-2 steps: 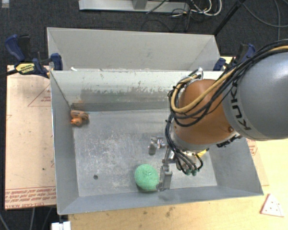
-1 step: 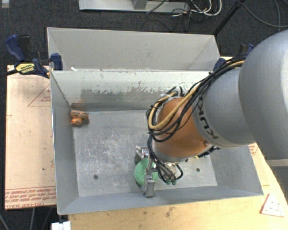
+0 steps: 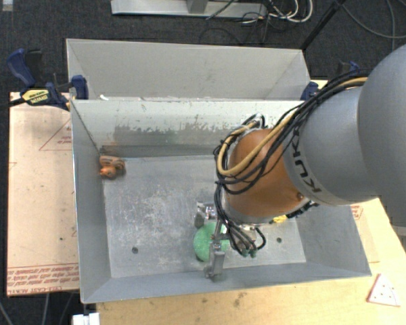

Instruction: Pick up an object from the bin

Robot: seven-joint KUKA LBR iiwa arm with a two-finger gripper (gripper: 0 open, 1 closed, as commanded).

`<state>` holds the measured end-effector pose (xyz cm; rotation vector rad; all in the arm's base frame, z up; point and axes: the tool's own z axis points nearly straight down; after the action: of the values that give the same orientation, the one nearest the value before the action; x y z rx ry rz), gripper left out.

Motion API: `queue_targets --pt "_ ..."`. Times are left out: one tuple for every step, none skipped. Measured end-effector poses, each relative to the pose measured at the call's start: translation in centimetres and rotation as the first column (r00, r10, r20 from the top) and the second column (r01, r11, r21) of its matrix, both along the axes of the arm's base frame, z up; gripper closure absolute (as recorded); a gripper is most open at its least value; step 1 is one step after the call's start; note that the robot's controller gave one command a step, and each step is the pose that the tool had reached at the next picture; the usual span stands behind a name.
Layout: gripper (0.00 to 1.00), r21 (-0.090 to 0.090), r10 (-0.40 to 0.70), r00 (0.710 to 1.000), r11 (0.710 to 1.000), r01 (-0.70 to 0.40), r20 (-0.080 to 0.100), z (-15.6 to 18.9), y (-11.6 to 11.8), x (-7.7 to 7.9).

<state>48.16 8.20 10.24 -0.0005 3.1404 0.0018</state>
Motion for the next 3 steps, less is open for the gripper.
queue_targets --pt "0.0 0.0 0.061 0.998 0.998 -0.061 0.0 0.5 -0.9 0.1" --pt "0.0 0.0 0.112 0.994 0.994 -0.112 0.007 -3.3 -2.1 0.8" --pt "1.0 0.0 0.07 0.998 0.998 -0.07 -0.001 -3.3 -2.3 0.5"
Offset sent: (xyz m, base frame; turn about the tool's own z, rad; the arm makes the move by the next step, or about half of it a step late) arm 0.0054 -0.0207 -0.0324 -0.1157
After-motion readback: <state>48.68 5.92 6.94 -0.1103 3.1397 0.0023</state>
